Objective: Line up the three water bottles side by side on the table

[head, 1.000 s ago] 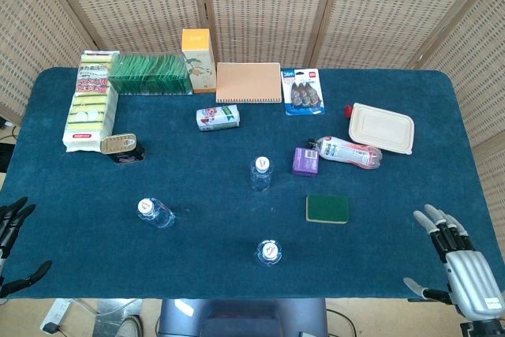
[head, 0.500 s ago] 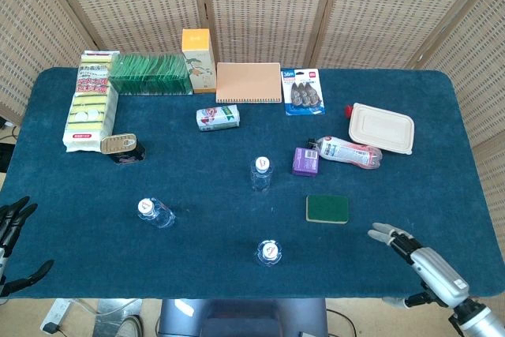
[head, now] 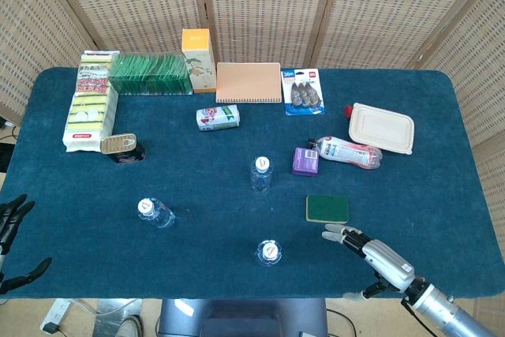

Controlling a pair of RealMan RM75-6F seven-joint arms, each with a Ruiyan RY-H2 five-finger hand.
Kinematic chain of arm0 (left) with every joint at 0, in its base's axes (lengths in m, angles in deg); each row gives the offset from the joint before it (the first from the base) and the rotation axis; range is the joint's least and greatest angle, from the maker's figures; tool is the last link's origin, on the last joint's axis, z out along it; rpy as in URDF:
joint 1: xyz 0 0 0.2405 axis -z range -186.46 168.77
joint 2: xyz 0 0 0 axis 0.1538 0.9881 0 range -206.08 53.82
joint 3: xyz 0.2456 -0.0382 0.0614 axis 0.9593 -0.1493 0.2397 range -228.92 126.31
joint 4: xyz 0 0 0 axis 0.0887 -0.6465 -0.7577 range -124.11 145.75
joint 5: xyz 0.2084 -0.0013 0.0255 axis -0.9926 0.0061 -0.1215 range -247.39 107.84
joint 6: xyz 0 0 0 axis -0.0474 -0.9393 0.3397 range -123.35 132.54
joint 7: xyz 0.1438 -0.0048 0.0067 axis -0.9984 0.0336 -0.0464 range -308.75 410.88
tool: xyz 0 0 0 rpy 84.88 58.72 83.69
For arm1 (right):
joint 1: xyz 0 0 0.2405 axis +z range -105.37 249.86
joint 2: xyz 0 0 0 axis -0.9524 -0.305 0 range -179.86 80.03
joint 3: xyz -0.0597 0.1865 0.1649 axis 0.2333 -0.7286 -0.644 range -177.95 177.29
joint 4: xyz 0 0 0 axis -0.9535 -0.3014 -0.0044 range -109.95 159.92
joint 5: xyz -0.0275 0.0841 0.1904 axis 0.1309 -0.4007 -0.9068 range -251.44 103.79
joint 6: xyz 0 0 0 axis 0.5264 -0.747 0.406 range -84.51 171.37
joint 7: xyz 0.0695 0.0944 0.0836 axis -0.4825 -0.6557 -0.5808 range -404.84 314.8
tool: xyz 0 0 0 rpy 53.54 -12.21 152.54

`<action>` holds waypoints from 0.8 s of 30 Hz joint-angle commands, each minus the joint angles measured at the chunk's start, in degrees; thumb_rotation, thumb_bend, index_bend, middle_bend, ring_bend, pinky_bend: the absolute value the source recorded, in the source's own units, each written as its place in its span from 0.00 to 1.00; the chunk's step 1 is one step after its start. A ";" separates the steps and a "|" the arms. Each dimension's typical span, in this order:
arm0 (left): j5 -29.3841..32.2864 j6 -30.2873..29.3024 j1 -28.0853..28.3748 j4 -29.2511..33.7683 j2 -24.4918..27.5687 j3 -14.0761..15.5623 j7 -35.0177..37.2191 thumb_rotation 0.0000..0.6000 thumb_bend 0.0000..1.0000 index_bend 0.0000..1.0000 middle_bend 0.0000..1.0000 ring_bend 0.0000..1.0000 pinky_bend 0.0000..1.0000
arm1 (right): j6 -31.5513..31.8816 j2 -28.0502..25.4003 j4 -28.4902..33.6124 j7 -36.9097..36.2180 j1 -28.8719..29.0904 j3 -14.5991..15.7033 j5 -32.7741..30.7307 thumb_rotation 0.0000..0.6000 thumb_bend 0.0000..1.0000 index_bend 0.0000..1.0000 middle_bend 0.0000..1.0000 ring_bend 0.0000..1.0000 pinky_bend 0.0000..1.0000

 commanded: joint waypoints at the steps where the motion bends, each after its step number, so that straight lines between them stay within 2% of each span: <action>1: 0.02 0.14 0.08 0.04 0.02 -0.01 0.02 1.00 0.22 0.00 0.00 0.00 0.00 | -0.40 2.92 -1.01 0.73 1.26 -0.29 -0.68 1.00 0.01 0.10 0.04 0.00 0.01; 8: 0.16 0.53 0.22 0.10 0.06 0.00 0.00 1.00 0.22 0.00 0.00 0.00 0.00 | -3.56 8.61 -1.20 2.52 4.60 -1.39 -2.49 1.00 0.01 0.09 0.04 0.00 0.02; 18: 0.77 0.99 0.39 0.02 0.14 -0.16 0.40 1.00 0.22 0.00 0.00 0.00 0.00 | -9.94 16.56 -0.94 1.59 9.97 -4.21 -8.74 1.00 0.00 0.08 0.05 0.01 0.05; 24: 1.30 1.05 0.42 -0.26 0.33 -0.31 1.44 1.00 0.22 0.00 0.00 0.00 0.00 | -10.18 20.26 -1.54 0.45 10.90 -4.87 -11.68 1.00 0.00 0.09 0.12 0.09 0.11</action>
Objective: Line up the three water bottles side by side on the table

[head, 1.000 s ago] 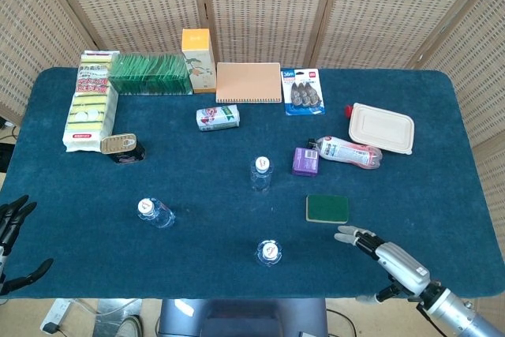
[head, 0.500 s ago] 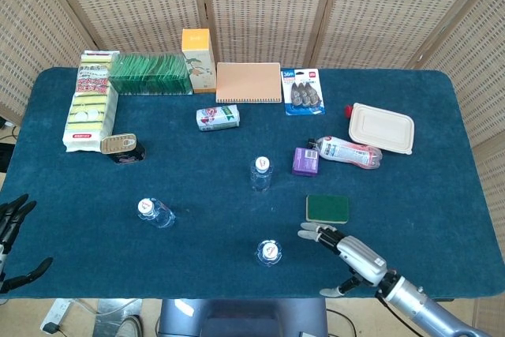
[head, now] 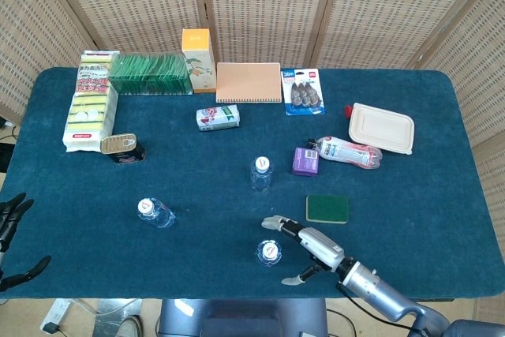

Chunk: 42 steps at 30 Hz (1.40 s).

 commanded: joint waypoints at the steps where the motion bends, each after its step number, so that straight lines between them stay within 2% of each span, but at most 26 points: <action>1: 0.07 0.00 0.01 -0.10 0.10 -0.02 0.41 1.00 0.22 0.00 0.00 0.00 0.00 | 0.25 2.49 -0.42 0.23 0.18 -0.67 -1.82 1.00 0.00 0.10 0.15 0.12 0.13; 6: 0.03 -0.31 -0.13 -0.33 0.20 0.00 1.02 1.00 0.22 0.00 0.00 0.00 0.00 | 1.23 6.63 -1.91 2.10 -0.65 -1.06 -4.21 1.00 0.03 0.22 0.30 0.30 0.25; 7: 0.05 -0.36 -0.16 -0.37 0.21 -0.01 1.12 1.00 0.22 0.00 0.00 0.00 0.00 | 1.65 7.38 -2.37 2.56 -0.90 -1.03 -4.38 1.00 0.05 0.27 0.35 0.34 0.29; 11: 0.08 -0.41 -0.20 -0.49 0.25 0.00 1.41 1.00 0.22 0.00 0.00 0.00 0.00 | 3.63 10.29 -4.62 4.66 -1.95 -0.59 -4.37 1.00 0.13 0.41 0.50 0.49 0.48; 14: -0.07 -0.53 -0.23 -0.51 0.28 0.03 1.60 1.00 0.22 0.00 0.00 0.00 0.00 | 5.26 11.76 -5.69 5.53 -2.68 -0.42 -4.35 1.00 0.20 0.48 0.56 0.55 0.61; 17: -0.13 -0.52 -0.24 -0.57 0.30 0.06 1.70 1.00 0.22 0.00 0.00 0.00 0.00 | 7.39 12.78 -6.29 7.26 -3.54 -0.62 -4.28 1.00 0.27 0.53 0.61 0.60 0.70; 23: -0.58 -0.50 -0.21 -0.51 0.43 0.26 1.93 1.00 0.22 0.00 0.00 0.00 0.00 | 9.35 13.47 -5.37 11.19 -3.97 -2.28 -5.19 1.00 0.32 0.55 0.63 0.62 0.73; 29: -0.85 -0.40 -0.17 -0.50 0.49 0.43 2.01 1.00 0.22 0.00 0.00 0.00 0.00 | 7.35 13.23 -3.21 15.62 -1.83 -6.99 -8.66 1.00 0.32 0.55 0.63 0.62 0.73; 32: -1.04 -0.61 -0.21 -0.55 0.57 0.48 2.35 1.00 0.22 0.00 0.00 0.00 0.00 | 4.65 13.11 -2.33 18.23 -0.20 -10.74 -12.94 1.00 0.32 0.55 0.63 0.62 0.73; 35: -1.08 -0.65 -0.23 -0.66 0.62 0.52 2.54 1.00 0.22 0.00 0.00 0.00 0.00 | 3.29 13.30 -1.84 19.92 0.56 -12.55 -15.42 1.00 0.32 0.55 0.63 0.62 0.73; 39: -1.63 -1.11 -0.33 -0.99 0.80 0.73 3.45 1.00 0.22 0.00 0.00 0.00 0.00 | 0.51 15.28 -3.65 24.49 2.73 -16.39 -20.43 1.00 0.32 0.55 0.63 0.62 0.73; 42: -1.77 -1.64 -0.52 -1.42 0.87 0.78 4.25 1.00 0.22 0.00 0.00 0.00 0.00 | -0.60 16.02 -5.09 26.34 3.58 -17.66 -22.59 1.00 0.32 0.55 0.63 0.62 0.73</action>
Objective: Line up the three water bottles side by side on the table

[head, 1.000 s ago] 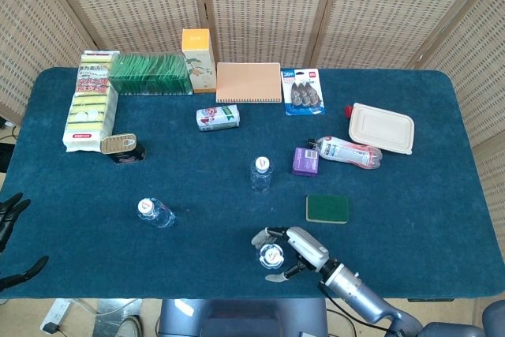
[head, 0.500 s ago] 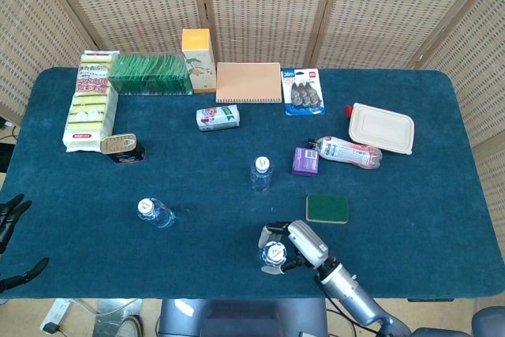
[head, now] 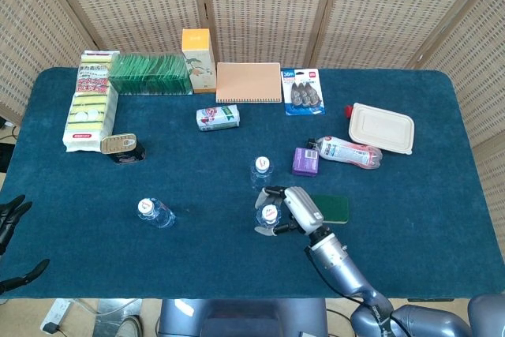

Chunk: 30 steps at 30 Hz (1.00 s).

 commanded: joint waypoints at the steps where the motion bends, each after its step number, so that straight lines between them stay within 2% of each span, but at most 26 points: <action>1: -0.16 -0.40 -0.17 -0.43 0.07 0.10 0.69 1.00 0.22 0.00 0.00 0.00 0.00 | -2.02 1.34 -2.22 2.77 1.63 -2.24 -3.14 1.00 0.32 0.55 0.63 0.62 0.73; 10: 0.05 -0.48 -0.01 -1.32 0.33 0.07 2.70 1.00 0.22 0.00 0.00 0.00 0.00 | -3.99 1.85 -5.69 3.40 2.75 -4.74 -7.84 1.00 0.32 0.55 0.63 0.61 0.73; 18: 0.23 -0.45 0.06 -1.48 0.48 0.03 3.26 1.00 0.22 0.00 0.00 0.00 0.00 | -3.50 -1.45 -2.50 1.67 1.35 -3.29 -7.05 1.00 0.32 0.55 0.63 0.61 0.73; 26: -0.87 -1.10 -0.19 -1.17 0.47 0.39 2.66 1.00 0.22 0.00 0.00 0.00 0.00 | -3.89 -1.76 -4.15 1.32 1.12 -2.64 -7.47 1.00 0.32 0.53 0.61 0.59 0.73; 28: -0.86 -1.15 -0.24 -1.15 0.45 0.42 2.63 1.00 0.22 0.00 0.00 0.00 0.00 | -4.15 -1.97 -4.54 0.87 1.11 -2.63 -7.63 1.00 0.30 0.50 0.59 0.58 0.71; 30: -0.66 -1.02 -0.22 -1.12 0.44 0.38 2.57 1.00 0.22 0.00 0.00 0.00 0.00 | -5.14 -2.83 -4.27 -0.45 1.09 -2.10 -7.39 1.00 0.27 0.39 0.52 0.53 0.67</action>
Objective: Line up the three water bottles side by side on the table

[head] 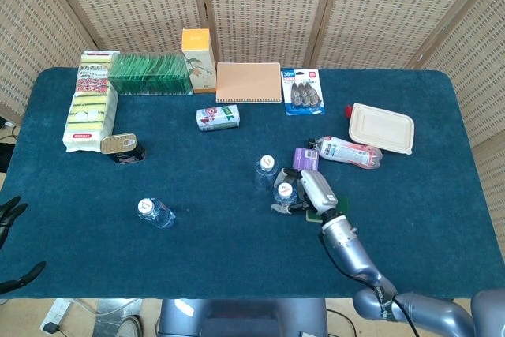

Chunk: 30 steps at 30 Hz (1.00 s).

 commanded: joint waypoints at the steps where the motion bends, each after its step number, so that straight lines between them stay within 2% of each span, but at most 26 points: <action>1: 0.20 0.20 0.06 0.06 0.00 -0.03 0.00 1.00 0.22 0.00 0.00 0.00 0.00 | -1.72 -1.56 0.67 -2.22 -0.01 0.89 0.43 1.00 0.24 0.30 0.45 0.48 0.64; 2: 0.34 0.37 0.13 0.09 0.02 -0.06 -0.01 1.00 0.22 0.00 0.00 0.00 0.00 | -2.55 -2.68 1.01 -2.85 0.04 1.58 1.13 1.00 0.22 0.21 0.36 0.41 0.59; 3: 0.43 0.48 0.17 0.14 0.02 -0.08 -0.06 1.00 0.22 0.00 0.00 0.00 0.00 | -2.61 -3.33 1.02 -2.58 0.01 2.07 1.79 1.00 0.21 0.17 0.33 0.38 0.56; 5: 0.44 0.64 0.23 0.19 0.05 -0.05 -0.13 1.00 0.22 0.00 0.00 0.00 0.00 | -1.91 -4.22 1.01 -1.02 -0.29 3.10 3.10 1.00 0.16 0.09 0.21 0.25 0.47; 8: 0.39 0.66 0.25 0.28 0.07 -0.04 -0.23 1.00 0.22 0.00 0.00 0.00 0.00 | -1.16 -5.54 2.21 -0.08 -0.93 3.98 3.82 1.00 0.11 0.06 0.11 0.14 0.38; 11: 0.32 0.63 0.21 0.36 0.03 0.00 -0.40 1.00 0.22 0.00 0.00 0.00 0.00 | -0.48 -7.18 3.81 0.50 -1.55 4.53 4.26 1.00 0.07 0.04 0.05 0.07 0.31; 14: 0.06 0.47 0.14 0.41 0.03 0.11 -0.47 1.00 0.22 0.00 0.00 0.00 0.00 | 1.09 -9.18 6.43 -0.10 -2.61 4.76 4.82 1.00 0.05 0.03 0.02 0.05 0.26; 20: -0.18 0.26 0.07 0.33 0.01 0.20 -0.39 1.00 0.22 0.00 0.00 0.00 0.00 | 4.95 -13.79 12.49 0.74 -5.54 5.75 5.72 1.00 0.01 0.03 0.00 0.04 0.23; 28: -0.06 0.76 1.03 -0.31 0.15 -0.22 2.29 1.00 0.22 0.00 0.00 0.00 0.00 | 9.09 -25.34 23.41 0.40 -10.09 9.16 9.67 1.00 0.00 0.03 0.00 0.05 0.22; 30: -0.48 1.16 2.08 -0.97 0.28 -0.50 5.56 1.00 0.22 0.00 0.00 0.00 0.00 | 11.17 -30.39 26.35 0.76 -12.60 11.67 11.92 1.00 0.00 0.03 0.00 0.05 0.22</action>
